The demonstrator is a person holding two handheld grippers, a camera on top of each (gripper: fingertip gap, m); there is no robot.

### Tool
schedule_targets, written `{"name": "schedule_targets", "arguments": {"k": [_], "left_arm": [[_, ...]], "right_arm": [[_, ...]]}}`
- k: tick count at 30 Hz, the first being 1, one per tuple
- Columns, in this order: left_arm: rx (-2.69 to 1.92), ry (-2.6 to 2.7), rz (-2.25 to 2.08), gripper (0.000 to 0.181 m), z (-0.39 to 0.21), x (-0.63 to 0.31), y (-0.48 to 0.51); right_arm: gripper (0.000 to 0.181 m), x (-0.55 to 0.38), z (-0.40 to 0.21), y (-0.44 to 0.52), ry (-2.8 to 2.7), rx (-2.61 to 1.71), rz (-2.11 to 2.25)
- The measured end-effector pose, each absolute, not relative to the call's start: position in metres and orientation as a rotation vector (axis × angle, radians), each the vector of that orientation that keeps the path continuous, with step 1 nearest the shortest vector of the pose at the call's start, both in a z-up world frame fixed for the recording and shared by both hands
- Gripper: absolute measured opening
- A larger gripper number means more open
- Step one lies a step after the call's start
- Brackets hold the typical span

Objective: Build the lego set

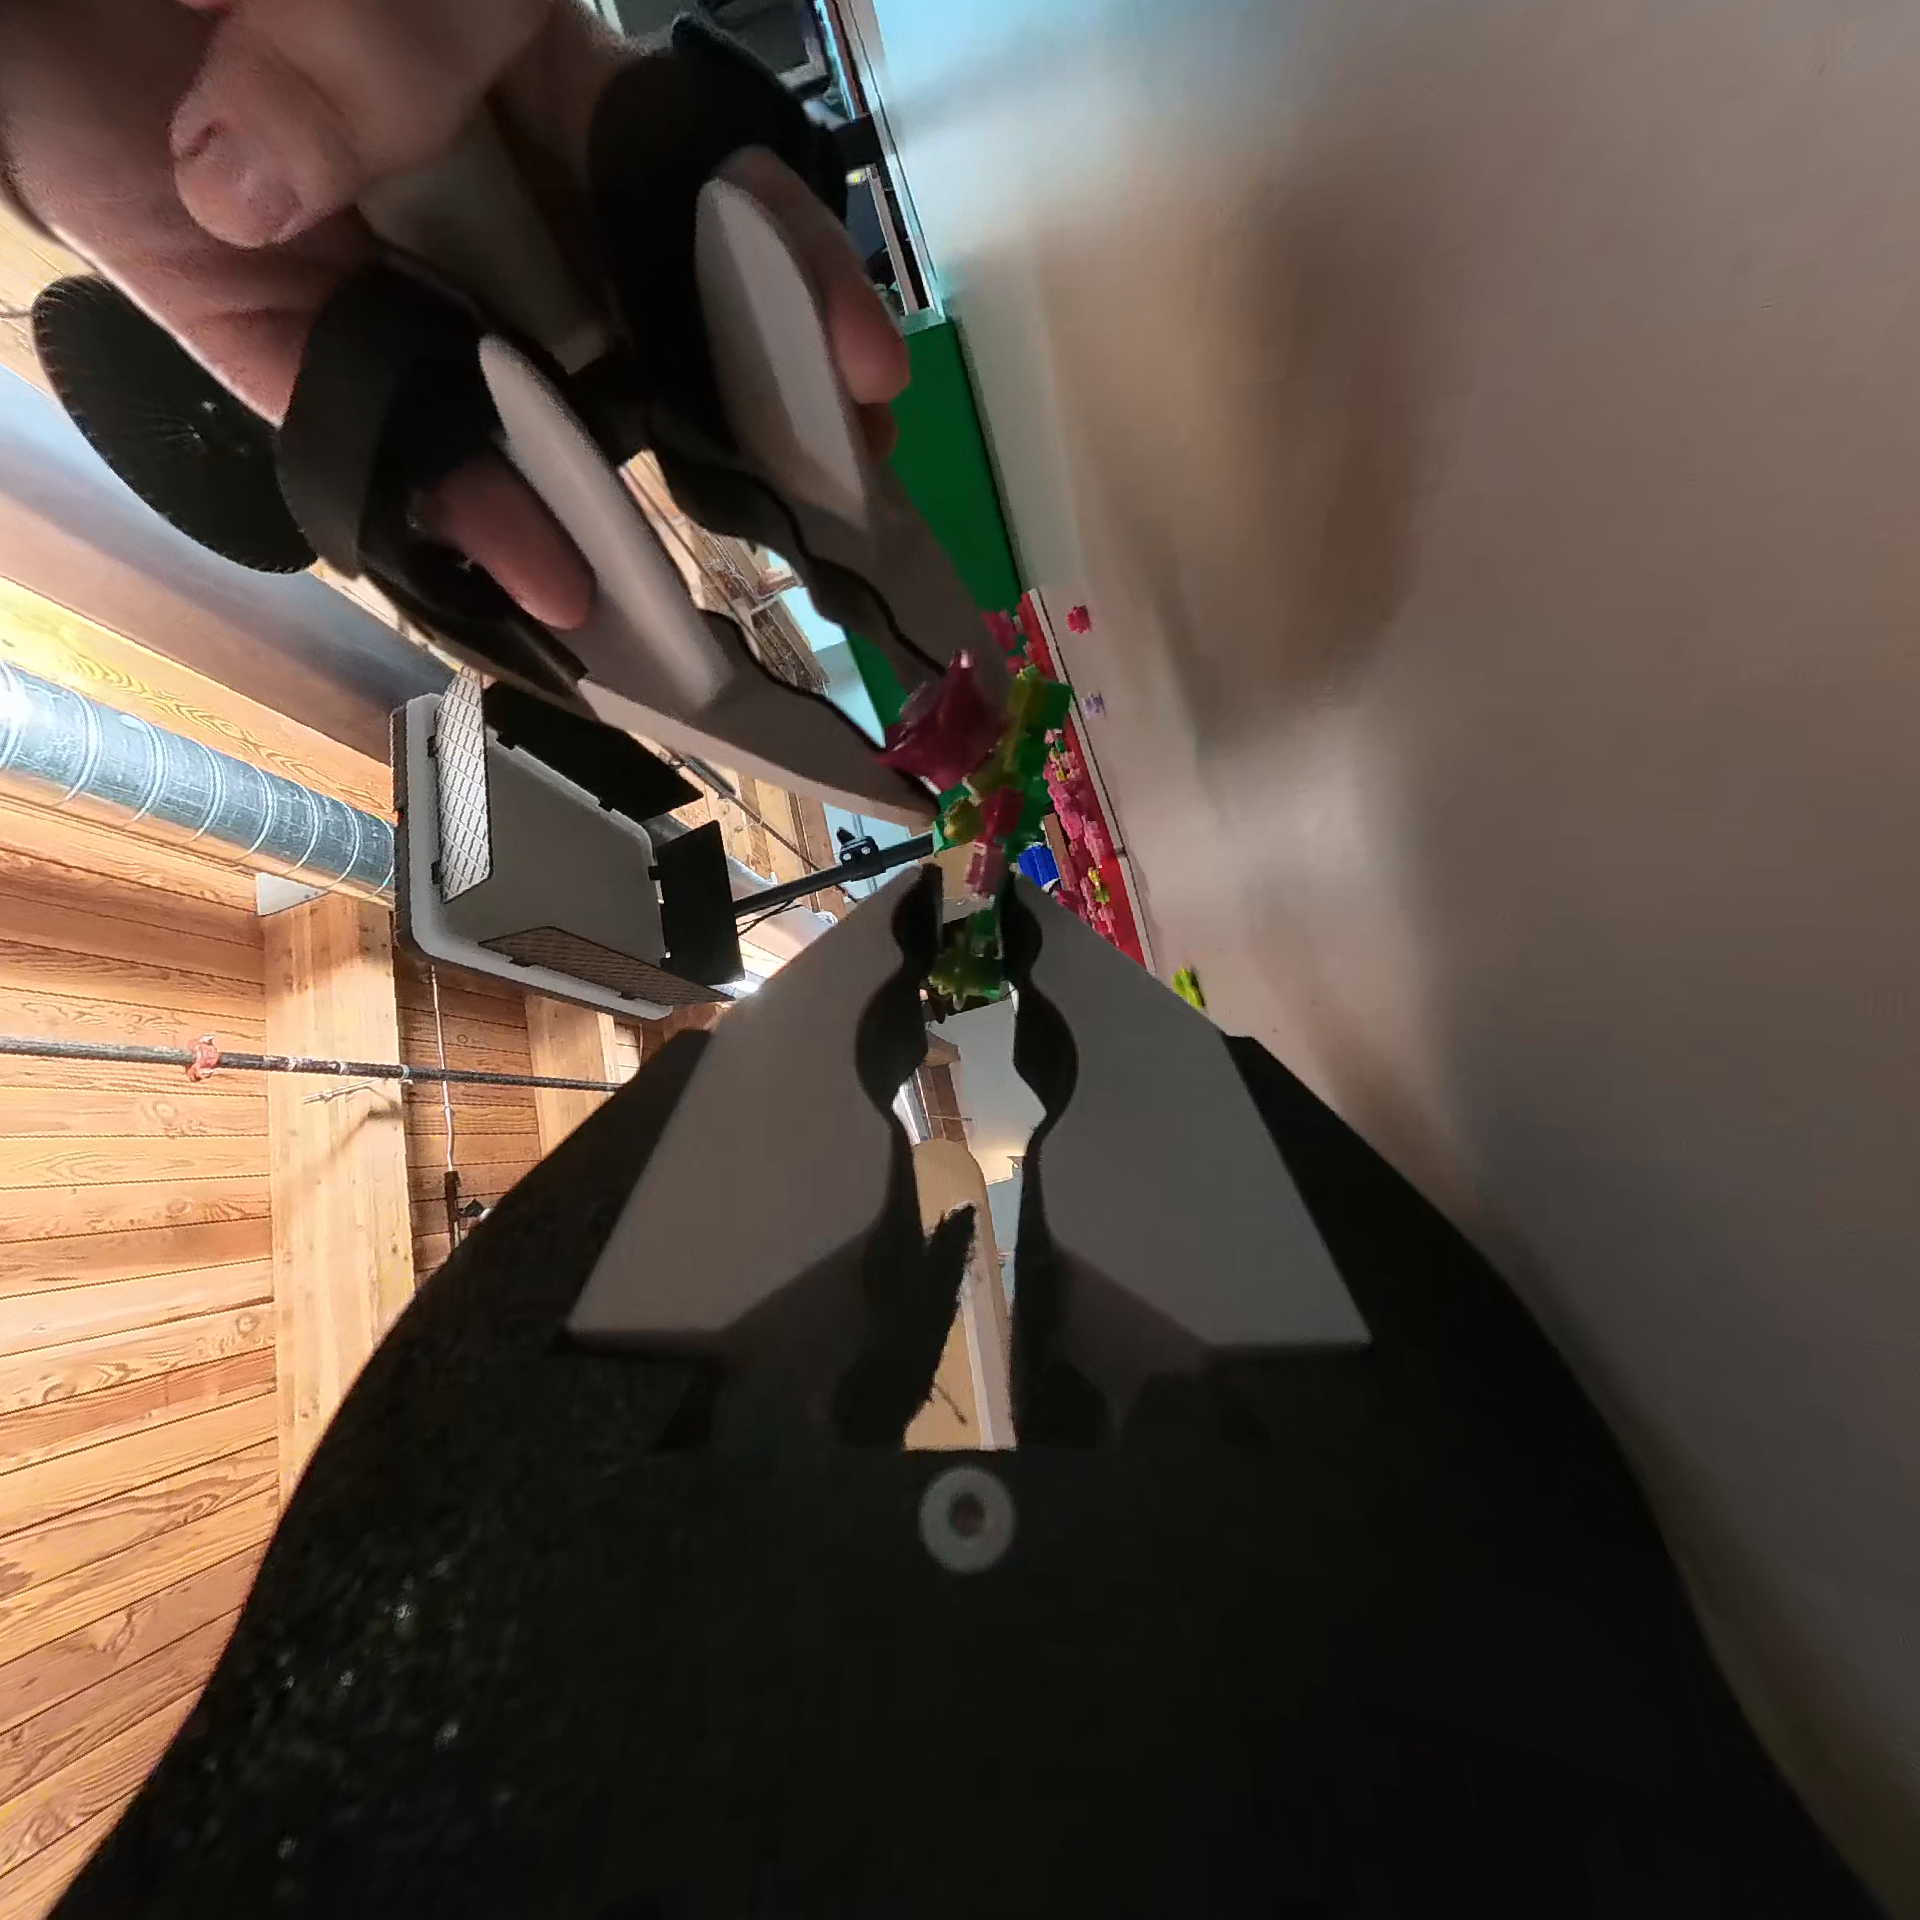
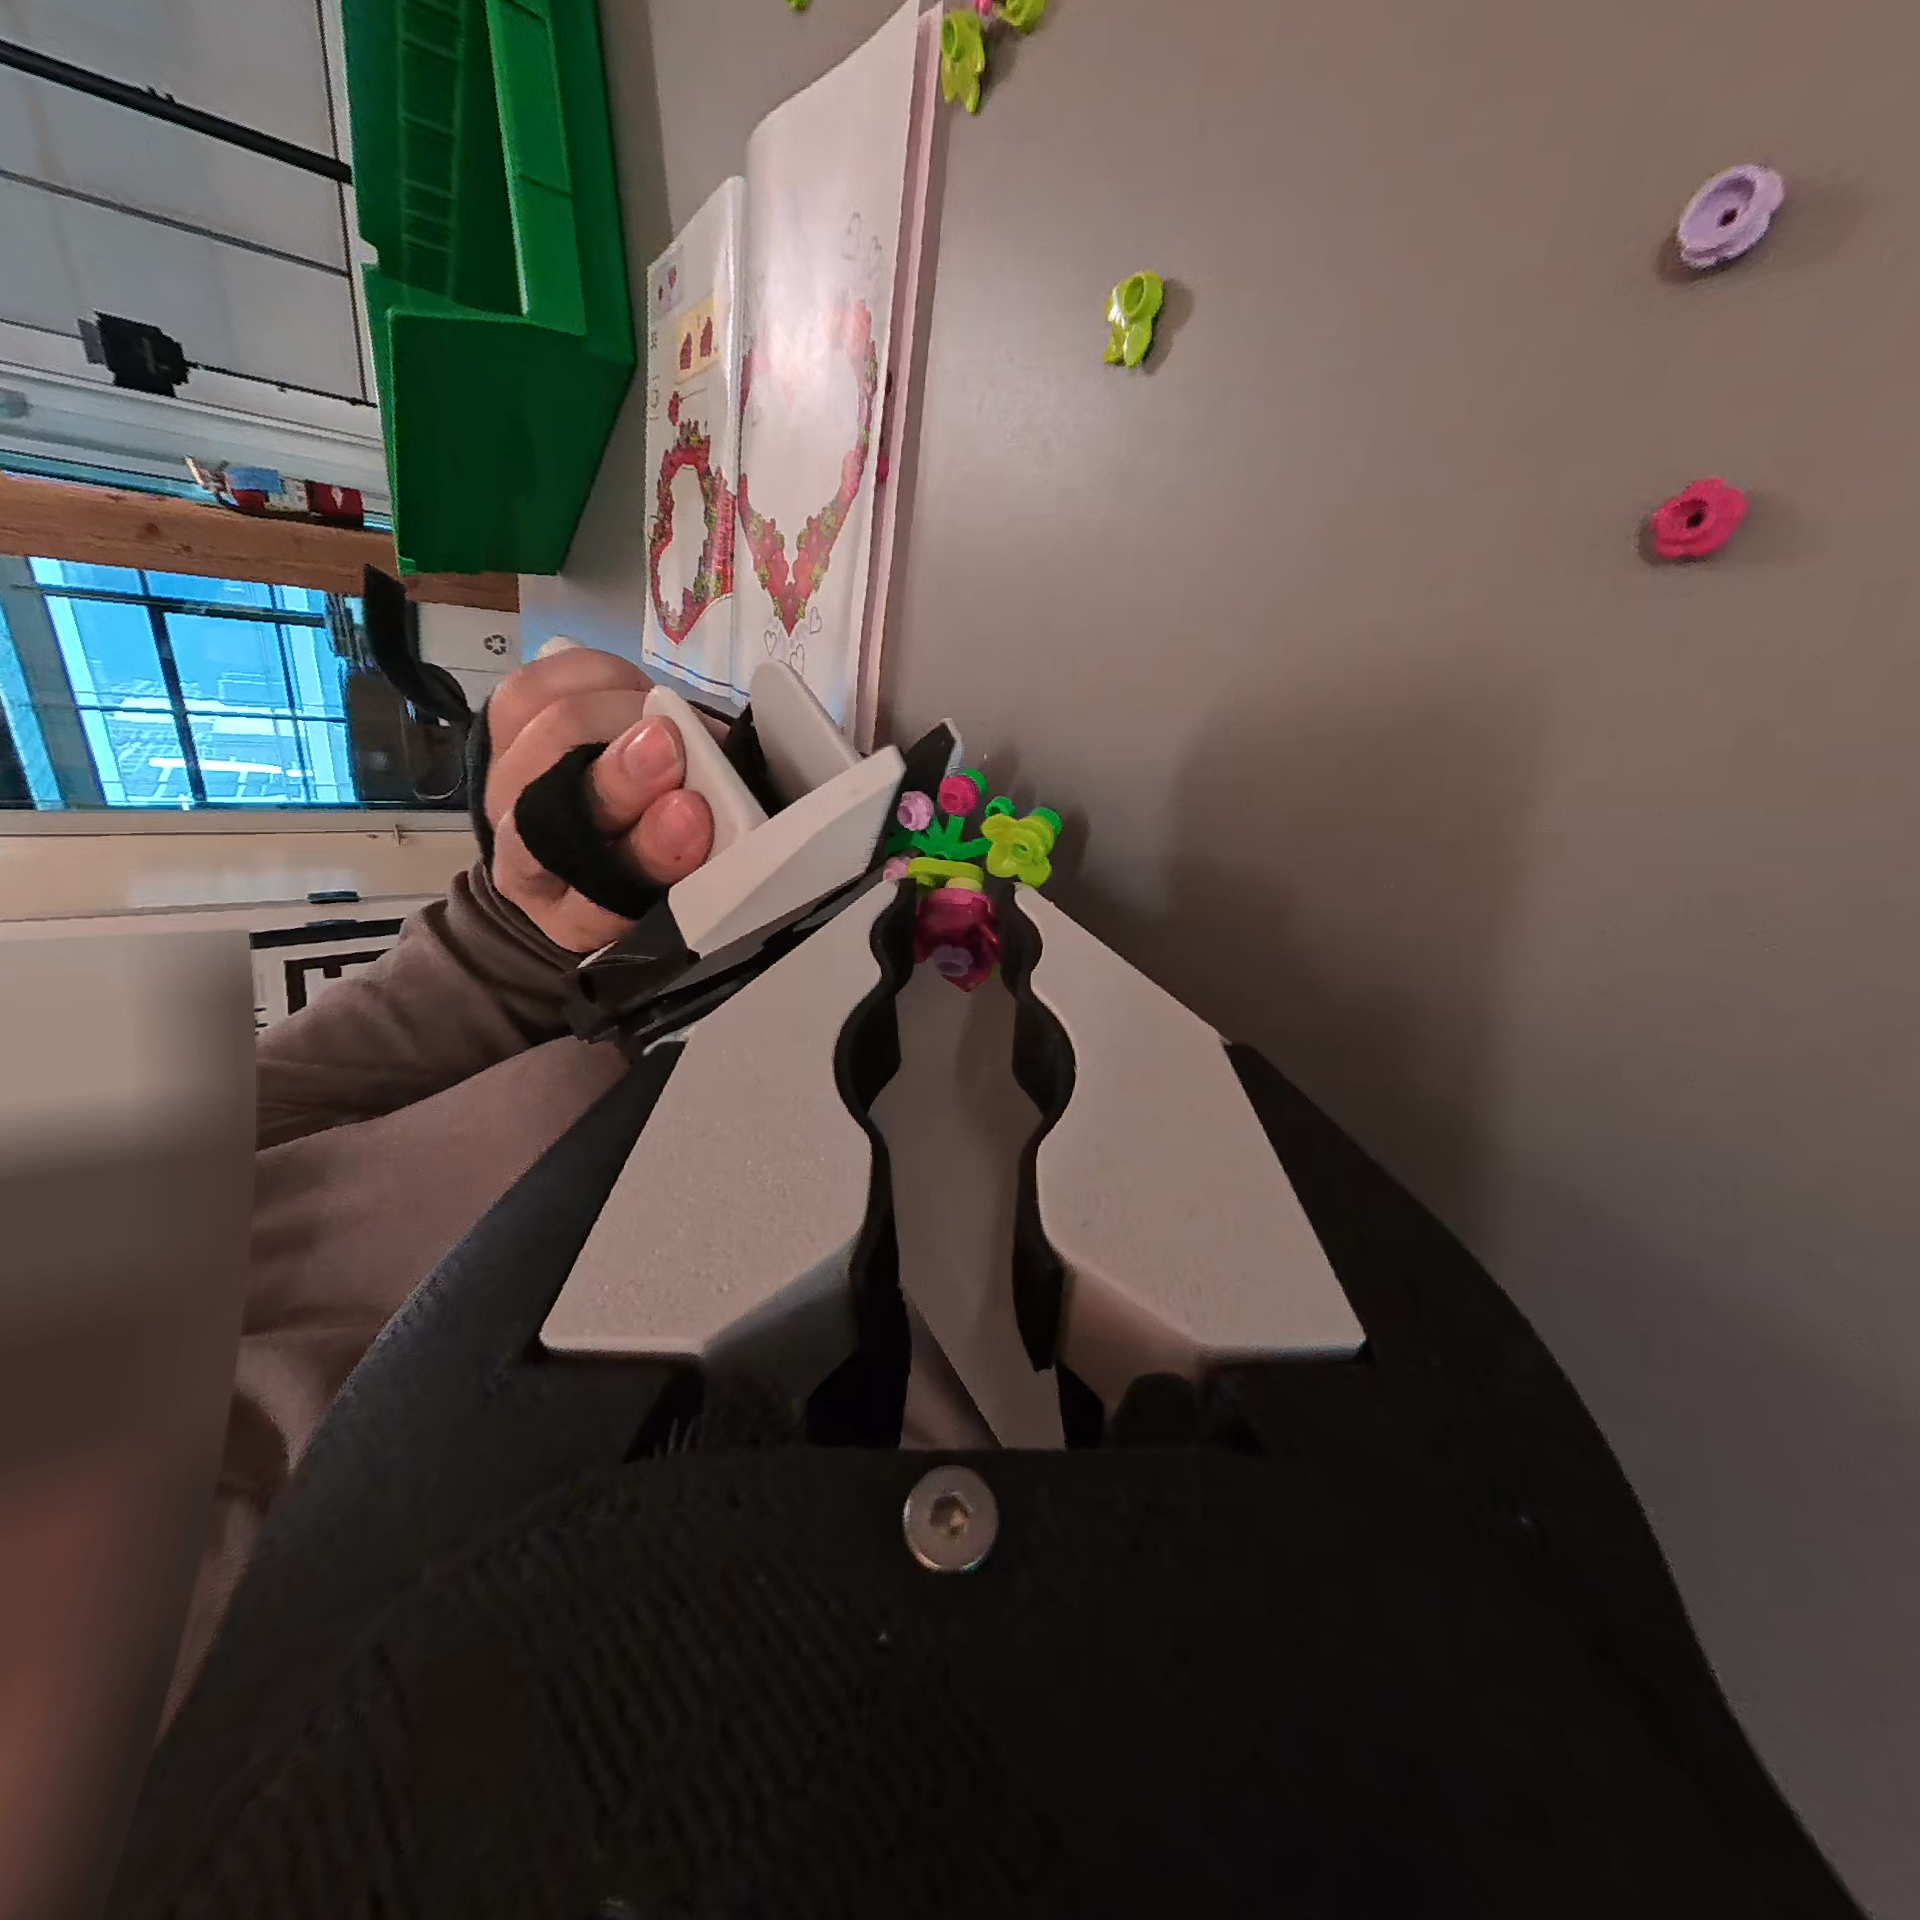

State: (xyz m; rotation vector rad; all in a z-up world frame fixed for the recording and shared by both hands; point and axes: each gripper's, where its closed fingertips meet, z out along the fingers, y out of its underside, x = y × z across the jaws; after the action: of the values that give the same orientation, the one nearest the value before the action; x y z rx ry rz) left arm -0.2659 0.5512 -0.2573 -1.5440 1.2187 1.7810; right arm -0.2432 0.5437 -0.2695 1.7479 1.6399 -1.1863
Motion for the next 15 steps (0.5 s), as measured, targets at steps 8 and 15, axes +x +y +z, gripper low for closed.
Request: {"name": "schedule_targets", "arguments": {"k": [8, 15], "left_arm": [[-1.542, 1.234, 1.772, 0.008, -0.258, -0.264, 0.551], [-1.529, 1.244, 1.761, 0.008, -0.258, -0.26, 0.552]], "right_arm": [[0.013, -0.214, -0.276, 0.562, 1.858, 1.579, -0.873], [0.013, -0.191, -0.299, 0.626, 2.486, 1.281, -0.048]]}}
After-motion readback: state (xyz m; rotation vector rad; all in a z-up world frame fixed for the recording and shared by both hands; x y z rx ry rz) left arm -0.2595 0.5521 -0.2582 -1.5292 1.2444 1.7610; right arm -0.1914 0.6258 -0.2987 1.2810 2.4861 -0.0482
